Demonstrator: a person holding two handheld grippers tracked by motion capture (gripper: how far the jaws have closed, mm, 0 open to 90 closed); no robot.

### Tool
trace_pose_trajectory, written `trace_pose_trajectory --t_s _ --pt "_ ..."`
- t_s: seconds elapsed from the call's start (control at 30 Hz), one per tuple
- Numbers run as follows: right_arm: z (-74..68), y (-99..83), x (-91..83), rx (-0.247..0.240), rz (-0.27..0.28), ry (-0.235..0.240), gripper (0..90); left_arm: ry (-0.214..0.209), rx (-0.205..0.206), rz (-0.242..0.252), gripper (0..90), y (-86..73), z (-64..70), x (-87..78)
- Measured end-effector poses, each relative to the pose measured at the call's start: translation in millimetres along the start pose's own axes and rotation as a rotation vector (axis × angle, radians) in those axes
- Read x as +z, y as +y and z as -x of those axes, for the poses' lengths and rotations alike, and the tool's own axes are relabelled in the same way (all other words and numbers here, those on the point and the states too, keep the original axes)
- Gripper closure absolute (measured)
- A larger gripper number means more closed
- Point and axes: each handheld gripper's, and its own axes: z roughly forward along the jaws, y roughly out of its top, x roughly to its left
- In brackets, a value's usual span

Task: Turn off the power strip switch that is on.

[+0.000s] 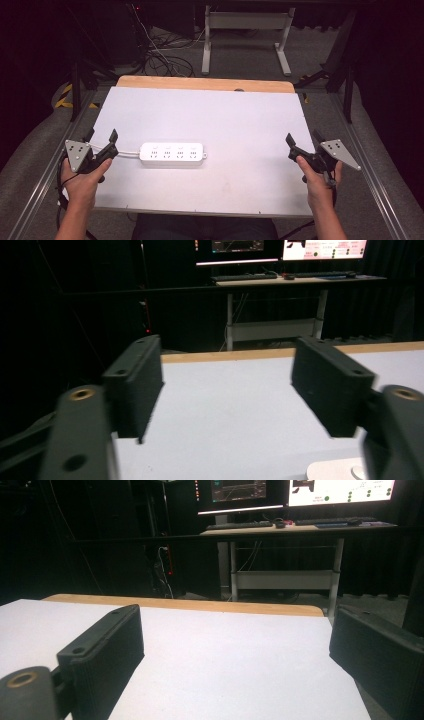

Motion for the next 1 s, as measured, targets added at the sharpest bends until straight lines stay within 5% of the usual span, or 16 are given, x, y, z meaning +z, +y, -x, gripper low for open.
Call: trace_pose_trajectory --t_s 0.03,0.17,0.4,0.47,0.63,1.0 --pt "-0.1 0.0 0.3 0.0 0.001 0.001 7.9 -0.01 -0.012 -0.012 42.6 1.0 -0.6 -1.4" --pt "-0.7 -0.1 0.4 -0.001 -0.001 0.003 7.9 -0.032 -0.03 -0.022 64.7 2.7 -2.9 -3.1" --pt "-1.6 -0.2 0.9 -0.005 -0.002 0.011 8.1 -0.053 -0.05 -0.037 88.4 6.6 -8.8 -8.0" --pt "-1.7 -0.3 1.2 -0.006 -0.003 0.011 8.2 -0.069 -0.055 -0.078 90.0 10.6 -10.8 -11.2" --pt "-1.7 -0.6 1.8 -0.004 -0.003 0.012 8.3 -0.072 -0.077 -0.092 90.0 14.6 -13.2 -14.7" --pt "-1.7 -0.6 0.5 0.008 -0.001 0.017 8.6 -0.08 -0.077 -0.078 90.0 28.1 -13.9 -18.4"
